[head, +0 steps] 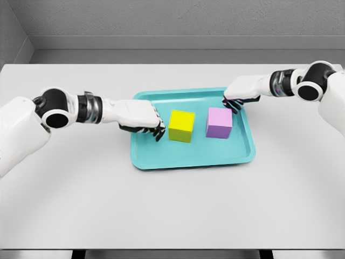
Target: Push two cubes
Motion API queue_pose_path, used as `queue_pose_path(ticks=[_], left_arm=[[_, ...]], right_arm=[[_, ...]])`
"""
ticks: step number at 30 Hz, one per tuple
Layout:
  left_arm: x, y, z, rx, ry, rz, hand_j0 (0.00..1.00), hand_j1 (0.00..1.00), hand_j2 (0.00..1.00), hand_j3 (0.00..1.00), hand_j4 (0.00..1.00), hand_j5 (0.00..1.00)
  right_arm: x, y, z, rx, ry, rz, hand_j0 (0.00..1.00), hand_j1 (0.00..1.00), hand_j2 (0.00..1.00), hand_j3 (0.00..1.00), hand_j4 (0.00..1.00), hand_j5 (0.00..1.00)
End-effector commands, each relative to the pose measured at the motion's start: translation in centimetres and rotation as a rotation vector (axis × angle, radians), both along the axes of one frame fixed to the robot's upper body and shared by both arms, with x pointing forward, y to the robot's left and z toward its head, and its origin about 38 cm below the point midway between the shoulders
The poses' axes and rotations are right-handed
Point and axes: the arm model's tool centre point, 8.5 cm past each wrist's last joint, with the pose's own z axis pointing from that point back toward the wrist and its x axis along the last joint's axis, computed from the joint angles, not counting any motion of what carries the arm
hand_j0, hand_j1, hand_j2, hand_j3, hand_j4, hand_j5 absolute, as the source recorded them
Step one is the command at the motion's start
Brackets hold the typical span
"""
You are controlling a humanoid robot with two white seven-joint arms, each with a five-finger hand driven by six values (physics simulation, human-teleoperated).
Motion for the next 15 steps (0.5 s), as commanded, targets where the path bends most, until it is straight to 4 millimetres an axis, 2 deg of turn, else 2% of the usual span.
queue_pose_path(ticks=[1, 5, 15], left_arm=[[-0.3, -0.2, 0.0, -0.001, 0.002, -0.009, 0.41, 0.41, 0.41, 0.41, 0.41, 0.41], [-0.1, -0.2, -0.1, 0.000, 0.005, -0.004, 0.41, 0.41, 0.41, 0.41, 0.41, 0.41], [-0.3, -1.3, -0.6, 0.004, 0.003, -0.024, 0.41, 0.41, 0.41, 0.41, 0.41, 0.41]], right_arm=[[-0.1, 0.5, -0.2, -0.001, 0.004, 0.012, 0.18, 0.18, 0.18, 0.18, 0.18, 0.18], [-0.5, 1.1, -0.7, -0.020, 0.011, 0.036, 0.18, 0.18, 0.18, 0.18, 0.18, 0.18], [-0.7, 1.8, -0.1, -0.016, -0.005, 0.061, 0.18, 0.18, 0.18, 0.18, 0.18, 0.18]])
